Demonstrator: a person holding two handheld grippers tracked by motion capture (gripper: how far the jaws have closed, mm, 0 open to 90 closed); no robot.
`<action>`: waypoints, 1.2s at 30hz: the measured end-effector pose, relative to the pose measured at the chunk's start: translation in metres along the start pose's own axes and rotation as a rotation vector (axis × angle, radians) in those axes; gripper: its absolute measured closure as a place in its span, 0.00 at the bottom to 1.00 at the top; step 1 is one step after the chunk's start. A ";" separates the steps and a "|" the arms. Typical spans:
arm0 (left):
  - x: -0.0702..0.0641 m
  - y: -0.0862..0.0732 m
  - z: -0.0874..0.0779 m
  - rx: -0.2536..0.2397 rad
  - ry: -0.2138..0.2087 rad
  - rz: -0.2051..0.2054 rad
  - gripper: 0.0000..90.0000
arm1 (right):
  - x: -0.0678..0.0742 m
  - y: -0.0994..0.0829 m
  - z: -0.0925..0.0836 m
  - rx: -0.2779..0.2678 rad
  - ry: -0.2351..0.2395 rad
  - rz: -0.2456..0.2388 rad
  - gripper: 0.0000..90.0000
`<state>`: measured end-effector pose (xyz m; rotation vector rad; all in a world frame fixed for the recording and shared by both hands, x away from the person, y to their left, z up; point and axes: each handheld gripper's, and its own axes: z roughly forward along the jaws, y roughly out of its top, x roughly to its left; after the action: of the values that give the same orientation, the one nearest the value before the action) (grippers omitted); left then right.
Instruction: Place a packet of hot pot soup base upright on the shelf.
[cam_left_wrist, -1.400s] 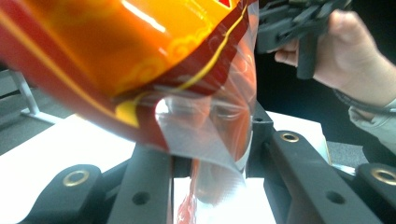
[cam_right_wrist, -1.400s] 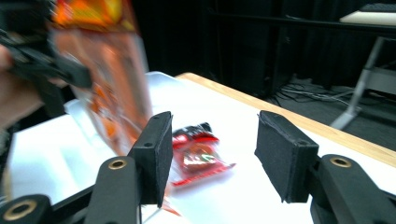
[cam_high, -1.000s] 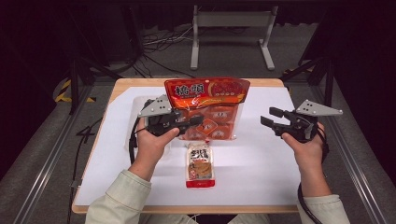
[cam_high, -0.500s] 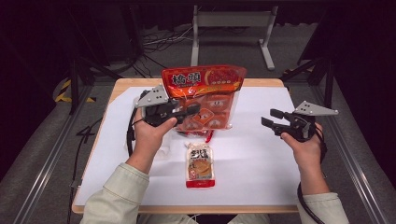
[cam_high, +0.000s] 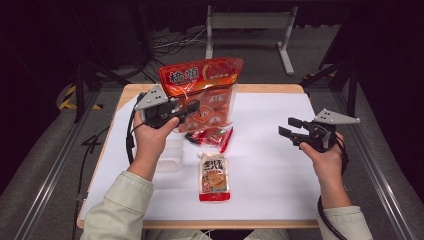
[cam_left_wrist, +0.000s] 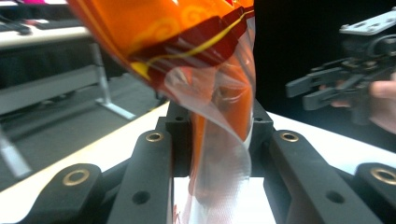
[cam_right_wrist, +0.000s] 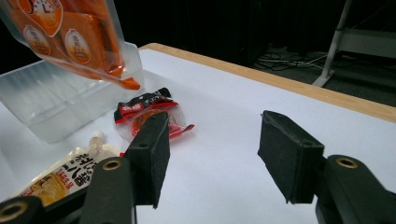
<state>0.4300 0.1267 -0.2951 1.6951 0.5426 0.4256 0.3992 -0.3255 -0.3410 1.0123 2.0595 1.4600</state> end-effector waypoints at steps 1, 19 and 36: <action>0.002 -0.001 -0.001 0.003 0.009 0.001 0.78 | 0.000 0.000 0.000 0.000 0.000 -0.001 0.48; 0.047 -0.016 -0.030 0.002 0.182 -0.032 0.78 | -0.004 -0.005 0.003 0.009 0.010 0.025 0.47; 0.067 -0.026 -0.041 0.001 0.294 -0.098 0.78 | -0.005 -0.006 0.005 0.005 0.025 0.048 0.45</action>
<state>0.4592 0.2016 -0.3144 1.6085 0.8364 0.6086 0.4036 -0.3276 -0.3487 1.0568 2.0706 1.4999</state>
